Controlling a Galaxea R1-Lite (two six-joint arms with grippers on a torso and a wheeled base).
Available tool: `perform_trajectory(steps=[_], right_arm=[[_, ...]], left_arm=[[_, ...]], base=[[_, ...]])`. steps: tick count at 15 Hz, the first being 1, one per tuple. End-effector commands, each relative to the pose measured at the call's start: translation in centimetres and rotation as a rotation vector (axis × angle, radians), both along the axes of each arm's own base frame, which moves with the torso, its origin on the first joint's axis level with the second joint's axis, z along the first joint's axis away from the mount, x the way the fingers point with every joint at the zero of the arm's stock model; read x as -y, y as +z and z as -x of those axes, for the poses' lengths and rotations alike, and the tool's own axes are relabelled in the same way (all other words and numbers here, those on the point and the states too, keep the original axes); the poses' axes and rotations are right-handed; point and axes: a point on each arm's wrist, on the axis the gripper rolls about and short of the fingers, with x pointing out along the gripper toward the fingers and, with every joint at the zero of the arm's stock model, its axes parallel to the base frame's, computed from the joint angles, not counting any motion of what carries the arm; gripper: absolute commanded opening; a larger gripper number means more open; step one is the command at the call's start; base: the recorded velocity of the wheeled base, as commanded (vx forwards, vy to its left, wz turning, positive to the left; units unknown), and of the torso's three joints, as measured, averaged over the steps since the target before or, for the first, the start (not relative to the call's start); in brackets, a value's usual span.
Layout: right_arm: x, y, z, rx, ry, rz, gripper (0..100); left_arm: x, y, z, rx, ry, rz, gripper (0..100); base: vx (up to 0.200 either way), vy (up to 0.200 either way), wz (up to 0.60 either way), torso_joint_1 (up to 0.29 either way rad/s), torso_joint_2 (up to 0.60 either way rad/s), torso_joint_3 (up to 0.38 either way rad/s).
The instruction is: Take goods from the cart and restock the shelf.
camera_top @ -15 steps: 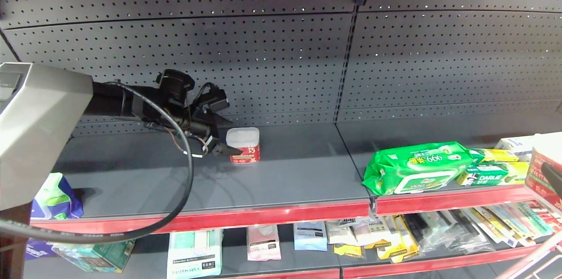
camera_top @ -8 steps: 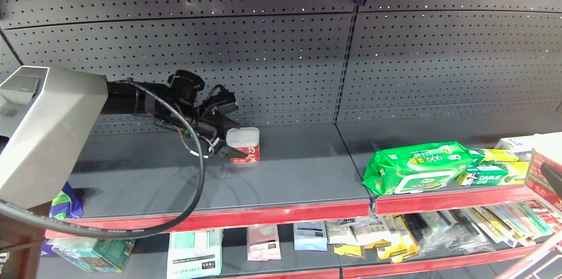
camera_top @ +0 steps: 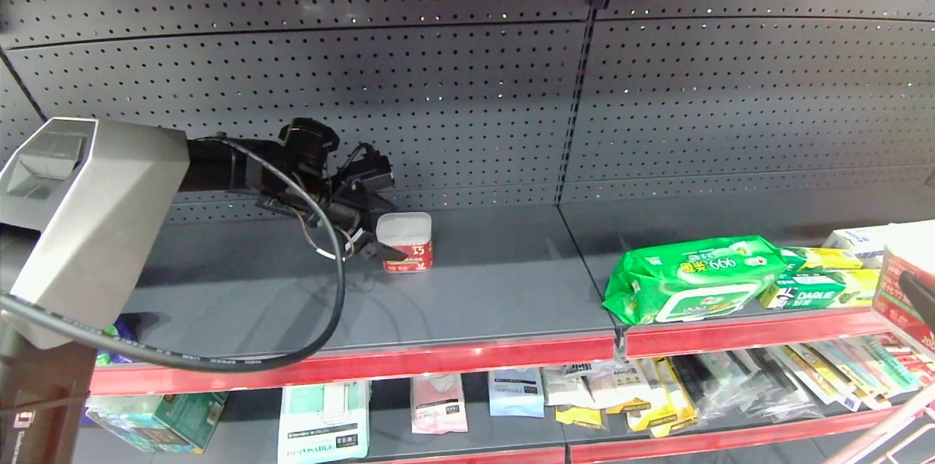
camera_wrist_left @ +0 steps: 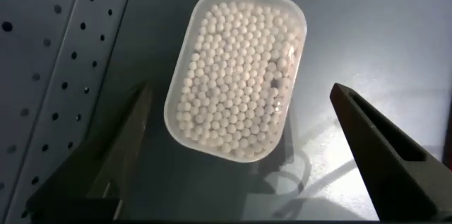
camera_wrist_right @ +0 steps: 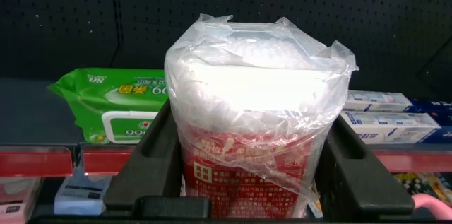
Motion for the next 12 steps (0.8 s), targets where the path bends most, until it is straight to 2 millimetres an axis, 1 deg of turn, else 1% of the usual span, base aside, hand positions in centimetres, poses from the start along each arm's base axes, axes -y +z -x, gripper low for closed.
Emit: perform_trajectory(steps=[1, 3, 5, 9, 12], right_arm=[[0.0, 0.0, 0.0, -0.003, -0.001, 0.001, 0], [0.0, -0.1, 0.0, -0.003, -0.001, 0.001, 0], [0.0, 0.0, 0.0, -0.003, 0.000, -0.001, 0], [0.0, -0.1, -0.1, -0.006, -0.001, 0.000, 0], [0.0, -0.1, -0.1, -0.006, -0.001, 0.000, 0]], left_arm=[[0.1, -0.4, -0.5, 0.003, 0.001, -0.001, 100], [0.3, -0.1, -0.6, 0.011, -0.003, 0.000, 100], [0.4, -0.3, -0.6, -0.012, -0.002, -0.008, 100], [0.9, -0.3, -1.1, 0.010, -0.005, -0.014, 100], [1.2, -0.7, -1.2, 0.002, -0.012, -0.014, 100]], base=[[0.000, 0.000, 0.00, 0.000, 0.00, 0.000], [0.000, 0.000, 0.00, 0.000, 0.00, 0.000], [0.000, 0.000, 0.00, 0.000, 0.00, 0.000], [0.000, 0.000, 0.00, 0.000, 0.00, 0.000], [0.000, 0.000, 0.00, 0.000, 0.00, 0.000]])
